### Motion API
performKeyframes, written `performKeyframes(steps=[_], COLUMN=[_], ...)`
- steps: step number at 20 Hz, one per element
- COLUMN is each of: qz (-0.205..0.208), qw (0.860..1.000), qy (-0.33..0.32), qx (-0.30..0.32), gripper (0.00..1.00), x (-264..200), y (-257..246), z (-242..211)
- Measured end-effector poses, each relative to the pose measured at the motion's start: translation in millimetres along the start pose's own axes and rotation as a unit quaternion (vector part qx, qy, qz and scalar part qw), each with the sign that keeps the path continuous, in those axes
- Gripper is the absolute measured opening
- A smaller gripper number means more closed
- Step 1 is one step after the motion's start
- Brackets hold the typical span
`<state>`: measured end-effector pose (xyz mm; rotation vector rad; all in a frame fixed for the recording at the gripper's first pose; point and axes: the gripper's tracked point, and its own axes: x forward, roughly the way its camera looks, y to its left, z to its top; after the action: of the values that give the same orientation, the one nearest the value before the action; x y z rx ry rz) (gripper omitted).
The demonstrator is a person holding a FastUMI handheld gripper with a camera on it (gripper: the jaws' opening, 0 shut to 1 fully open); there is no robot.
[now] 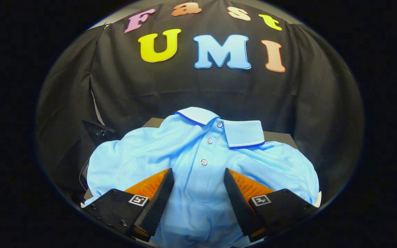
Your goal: Put the clothes into the washing machine and then close the washing machine lid.
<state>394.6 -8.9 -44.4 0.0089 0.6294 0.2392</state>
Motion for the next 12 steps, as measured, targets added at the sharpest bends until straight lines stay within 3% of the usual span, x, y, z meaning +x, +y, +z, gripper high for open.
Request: performKeyframes(steps=[4, 6, 10, 11, 12], qz=[0.004, -0.002, 0.002, 0.002, -0.002], qw=[1.0, 1.0, 0.999, 0.999, 0.999], qy=[0.012, 0.004, 0.018, 0.013, 0.014], qx=[0.006, 0.017, 0.041, 0.043, 0.033], gripper=[0.91, 0.32, 0.32, 0.02, 0.02], x=[3.9, 0.1, -1.4, 1.8, 0.0], y=[-2.5, -2.6, -0.9, -0.9, -1.3], z=[2.2, 2.5, -1.5, 0.4, 1.3])
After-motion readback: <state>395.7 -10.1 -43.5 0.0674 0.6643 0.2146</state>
